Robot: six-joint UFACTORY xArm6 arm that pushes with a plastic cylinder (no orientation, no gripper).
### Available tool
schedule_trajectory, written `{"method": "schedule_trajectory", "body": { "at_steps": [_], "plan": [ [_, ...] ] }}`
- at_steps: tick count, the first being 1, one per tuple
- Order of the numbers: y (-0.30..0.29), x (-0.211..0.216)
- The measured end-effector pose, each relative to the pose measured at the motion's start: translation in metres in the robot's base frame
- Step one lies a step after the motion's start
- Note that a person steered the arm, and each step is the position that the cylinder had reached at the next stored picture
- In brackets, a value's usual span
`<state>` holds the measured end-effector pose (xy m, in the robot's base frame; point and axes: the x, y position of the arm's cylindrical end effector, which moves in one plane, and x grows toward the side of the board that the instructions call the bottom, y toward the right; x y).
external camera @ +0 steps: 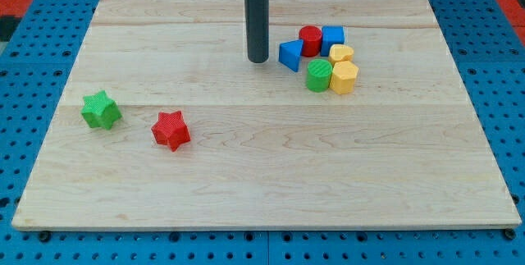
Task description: Slide red star to center
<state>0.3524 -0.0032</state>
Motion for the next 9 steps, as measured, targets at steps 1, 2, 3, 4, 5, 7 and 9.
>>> {"method": "schedule_trajectory", "body": {
  "at_steps": [1,2,3,4,5,7,9],
  "plan": [
    [0.028,0.0],
    [0.048,0.0],
    [0.031,0.005],
    [-0.012,0.035],
    [-0.026,0.086],
    [-0.043,0.168],
    [-0.106,0.188]
  ]
}}
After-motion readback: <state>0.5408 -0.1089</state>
